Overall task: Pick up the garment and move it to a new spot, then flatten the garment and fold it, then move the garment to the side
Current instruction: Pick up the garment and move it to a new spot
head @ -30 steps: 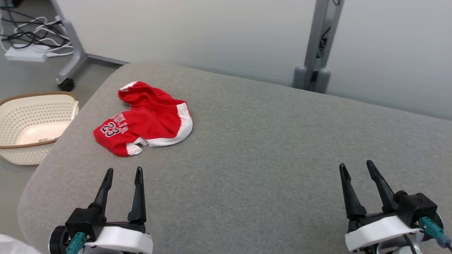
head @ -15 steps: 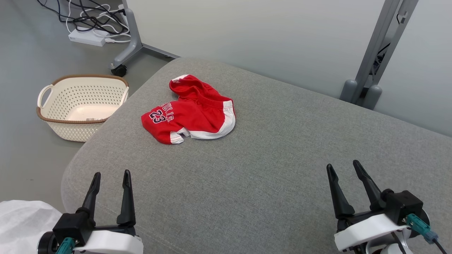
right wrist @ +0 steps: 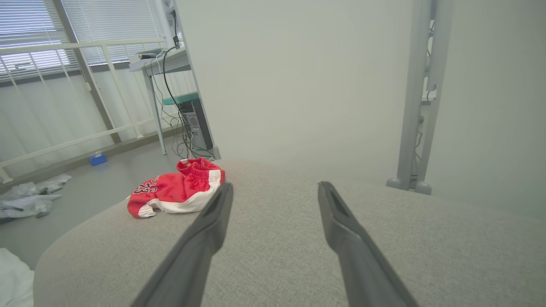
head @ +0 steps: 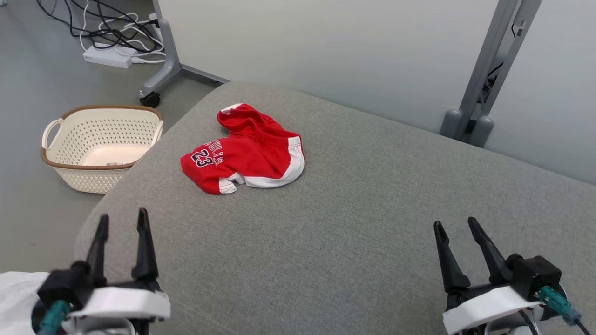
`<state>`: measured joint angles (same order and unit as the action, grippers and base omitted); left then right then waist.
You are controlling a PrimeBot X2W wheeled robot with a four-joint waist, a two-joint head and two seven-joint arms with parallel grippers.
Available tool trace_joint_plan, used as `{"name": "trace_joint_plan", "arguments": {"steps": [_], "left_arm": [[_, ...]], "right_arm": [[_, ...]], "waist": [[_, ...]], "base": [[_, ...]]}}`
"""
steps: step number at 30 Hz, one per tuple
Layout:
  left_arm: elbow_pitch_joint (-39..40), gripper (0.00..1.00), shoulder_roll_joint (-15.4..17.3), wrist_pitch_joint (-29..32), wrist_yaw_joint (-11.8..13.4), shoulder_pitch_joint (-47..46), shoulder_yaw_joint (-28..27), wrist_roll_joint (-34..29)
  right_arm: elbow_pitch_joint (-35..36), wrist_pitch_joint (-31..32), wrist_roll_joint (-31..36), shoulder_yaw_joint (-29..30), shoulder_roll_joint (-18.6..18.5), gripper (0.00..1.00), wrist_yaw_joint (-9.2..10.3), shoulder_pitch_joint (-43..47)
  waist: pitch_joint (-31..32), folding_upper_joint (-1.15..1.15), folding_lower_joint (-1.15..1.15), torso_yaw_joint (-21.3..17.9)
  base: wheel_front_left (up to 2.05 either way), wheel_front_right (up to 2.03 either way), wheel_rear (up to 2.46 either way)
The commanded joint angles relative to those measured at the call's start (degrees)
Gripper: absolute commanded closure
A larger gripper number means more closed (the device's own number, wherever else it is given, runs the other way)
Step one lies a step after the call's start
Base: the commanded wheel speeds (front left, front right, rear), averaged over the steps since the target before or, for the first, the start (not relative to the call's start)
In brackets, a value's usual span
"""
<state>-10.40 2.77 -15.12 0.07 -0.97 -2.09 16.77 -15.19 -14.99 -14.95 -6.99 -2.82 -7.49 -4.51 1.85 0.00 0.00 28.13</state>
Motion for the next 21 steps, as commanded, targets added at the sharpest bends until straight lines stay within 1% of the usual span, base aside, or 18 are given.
{"name": "trace_joint_plan", "arguments": {"steps": [1,3,7,9,11,12,14,16,18,20,21], "left_arm": [[0.4,0.0,0.2,0.0,-0.7,-2.8,-1.5,-0.8],[0.5,0.0,0.2,0.0,-1.7,-5.4,-2.5,-0.3],[-0.3,0.0,0.3,0.0,-3.6,-12.5,-4.1,-3.3],[-3.1,0.0,0.4,0.0,-4.1,-16.4,-4.7,-4.2],[-6.9,0.0,1.3,0.0,-4.5,-21.8,-5.5,-4.4],[-6.9,0.0,1.3,0.0,-4.5,-21.8,-5.5,-4.4],[-12.2,0.0,1.7,0.0,-5.0,-26.7,-5.8,-3.4],[-18.2,0.0,3.4,1.7,-5.2,-31.7,-5.7,-3.3],[-23.8,0.0,4.7,4.7,-5.1,-37.0,-5.8,-2.7],[-29.4,0.0,6.2,8.9,-5.4,-41.0,-5.4,-2.6],[-32.3,0.0,6.5,11.5,-5.6,-42.9,-5.8,-1.3]], "right_arm": [[0.6,-0.3,0.7,-0.2,-0.3,0.0,-0.02,-0.2],[1.2,-0.3,1.3,-0.3,-0.7,0.0,-0.02,-1.0],[3.0,-0.3,3.0,-1.7,-2.3,0.0,-0.02,-3.1],[4.0,-0.3,3.1,-2.4,-3.5,0.0,-0.02,-4.7],[4.9,-0.3,3.3,-3.6,-4.9,0.0,-0.02,-6.3],[4.9,-0.3,3.3,-3.6,-4.9,0.0,-0.02,-6.3],[5.9,-0.3,3.6,-4.5,-6.3,0.0,-0.02,-8.2],[6.4,-0.3,3.4,-5.6,-7.7,0.0,-0.01,-10.3],[7.0,-0.3,3.2,-6.1,-8.6,0.0,-0.02,-12.3],[7.5,-0.3,2.9,-6.9,-9.4,0.0,-0.02,-13.9],[7.9,-0.3,2.8,-7.3,-9.6,0.0,-0.02,-14.7]], "waist": [[-1.0,0.0,0.0,-0.9],[-2.5,0.0,0.0,-1.5],[-6.4,0.0,0.0,-3.5],[-8.6,0.0,0.0,-4.5],[-10.9,0.0,0.0,-5.7],[-10.9,0.0,0.0,-5.7],[-13.2,0.0,0.0,-6.9],[-15.3,0.0,0.0,-8.3],[-17.3,0.0,0.0,-9.6],[-19.0,0.0,0.0,-10.9],[-19.8,0.0,0.0,-11.5]], "base": [[0.0,0.0,0.0],[0.0,0.0,0.0],[0.0,0.0,0.0],[0.0,0.0,0.0],[0.0,0.0,0.0],[0.0,0.0,0.0],[0.0,0.0,0.0],[0.0,0.0,0.0],[0.0,0.0,0.0],[0.0,0.0,0.0],[0.0,0.0,0.0]]}}
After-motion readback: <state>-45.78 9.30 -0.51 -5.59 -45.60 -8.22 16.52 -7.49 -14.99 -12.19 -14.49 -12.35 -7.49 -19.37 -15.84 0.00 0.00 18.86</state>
